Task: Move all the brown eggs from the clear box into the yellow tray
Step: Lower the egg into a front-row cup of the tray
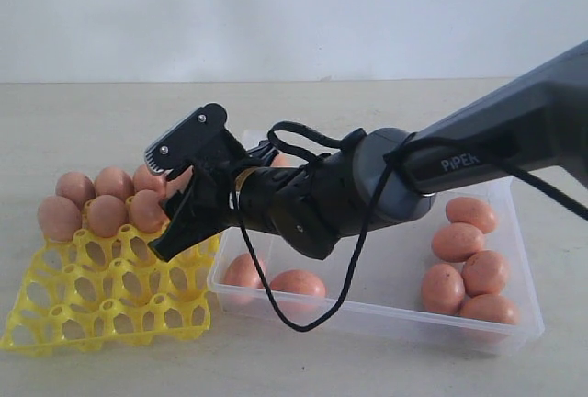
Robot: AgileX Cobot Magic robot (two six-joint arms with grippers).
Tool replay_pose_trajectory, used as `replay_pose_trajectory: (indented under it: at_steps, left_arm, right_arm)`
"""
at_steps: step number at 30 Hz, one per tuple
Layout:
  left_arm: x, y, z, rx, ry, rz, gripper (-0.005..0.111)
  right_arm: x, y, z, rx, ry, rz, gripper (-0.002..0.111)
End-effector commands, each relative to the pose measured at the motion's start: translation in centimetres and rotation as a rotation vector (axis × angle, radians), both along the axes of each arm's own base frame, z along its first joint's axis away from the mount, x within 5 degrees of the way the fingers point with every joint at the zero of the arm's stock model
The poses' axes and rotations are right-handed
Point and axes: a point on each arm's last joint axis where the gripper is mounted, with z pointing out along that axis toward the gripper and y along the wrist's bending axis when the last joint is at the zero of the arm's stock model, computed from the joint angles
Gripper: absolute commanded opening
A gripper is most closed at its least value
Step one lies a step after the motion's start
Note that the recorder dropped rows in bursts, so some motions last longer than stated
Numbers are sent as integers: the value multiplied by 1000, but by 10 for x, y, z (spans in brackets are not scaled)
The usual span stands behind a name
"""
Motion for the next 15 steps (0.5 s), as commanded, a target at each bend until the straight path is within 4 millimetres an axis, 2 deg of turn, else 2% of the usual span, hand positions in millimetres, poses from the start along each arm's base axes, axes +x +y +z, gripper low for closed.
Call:
replay_pose_trajectory:
  at_steps: [1,15]
  left_arm:
    - [0,0,-1,-4,-1,2,22]
    - [0,0,-1,-4,-1,2,22]
  right_arm:
    - [1,1,4,24,-22,1,0]
    - [1,1,4,22,-22,2,0]
